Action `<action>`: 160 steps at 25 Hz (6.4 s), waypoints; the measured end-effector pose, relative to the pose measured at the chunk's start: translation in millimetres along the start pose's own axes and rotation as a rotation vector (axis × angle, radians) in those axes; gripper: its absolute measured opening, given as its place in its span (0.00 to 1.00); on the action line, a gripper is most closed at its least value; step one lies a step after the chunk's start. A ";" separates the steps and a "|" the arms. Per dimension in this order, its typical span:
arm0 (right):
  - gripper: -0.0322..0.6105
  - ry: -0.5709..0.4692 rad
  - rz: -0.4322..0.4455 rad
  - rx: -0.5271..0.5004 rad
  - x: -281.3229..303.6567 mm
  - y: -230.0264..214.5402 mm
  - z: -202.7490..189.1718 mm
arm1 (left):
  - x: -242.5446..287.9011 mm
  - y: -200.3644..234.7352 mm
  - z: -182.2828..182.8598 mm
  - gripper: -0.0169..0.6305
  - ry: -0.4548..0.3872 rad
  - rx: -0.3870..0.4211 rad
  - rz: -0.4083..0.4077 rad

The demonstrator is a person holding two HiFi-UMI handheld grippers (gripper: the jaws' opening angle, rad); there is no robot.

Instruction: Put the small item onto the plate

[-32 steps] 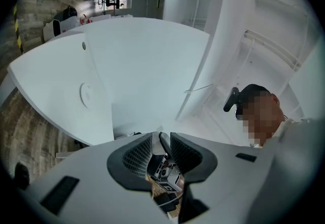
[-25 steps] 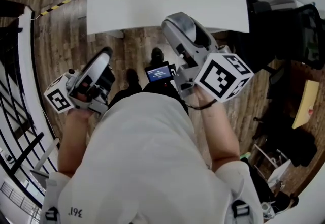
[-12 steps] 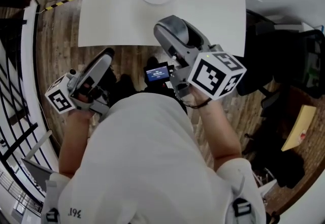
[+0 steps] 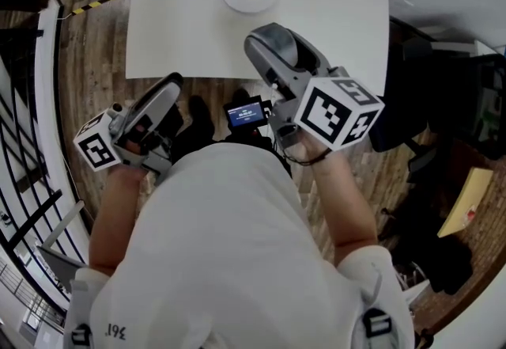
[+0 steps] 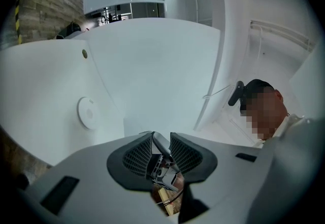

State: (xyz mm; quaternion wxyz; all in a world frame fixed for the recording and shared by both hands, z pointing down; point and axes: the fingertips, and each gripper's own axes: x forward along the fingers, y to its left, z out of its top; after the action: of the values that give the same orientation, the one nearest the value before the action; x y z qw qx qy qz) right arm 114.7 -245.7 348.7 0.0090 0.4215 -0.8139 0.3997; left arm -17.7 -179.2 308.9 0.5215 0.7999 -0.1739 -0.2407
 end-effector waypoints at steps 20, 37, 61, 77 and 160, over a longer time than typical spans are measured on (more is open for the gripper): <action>0.55 0.046 -0.123 -0.074 64.0 -32.6 6.9 | 11.5 47.4 47.2 0.19 0.059 -0.013 0.004; 0.55 0.238 -0.224 -0.379 135.3 -97.2 5.1 | 42.9 103.9 41.1 0.19 0.173 0.018 0.086; 0.55 0.496 -0.452 -0.642 212.3 -205.7 -31.2 | 30.0 120.3 19.4 0.19 0.188 0.003 0.183; 0.55 0.429 -0.420 -0.517 220.6 -200.5 -36.6 | 25.8 122.8 16.6 0.19 0.180 -0.012 0.198; 0.05 0.008 -0.348 -0.426 67.1 -48.2 34.0 | 2.9 -9.1 33.5 0.19 0.080 0.045 -0.084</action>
State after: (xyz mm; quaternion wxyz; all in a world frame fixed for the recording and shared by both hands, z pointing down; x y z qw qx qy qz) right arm 115.8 -329.3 380.1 0.1691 0.5420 -0.7950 0.2135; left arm -34.0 -202.3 288.6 0.4994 0.8271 -0.1244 -0.2261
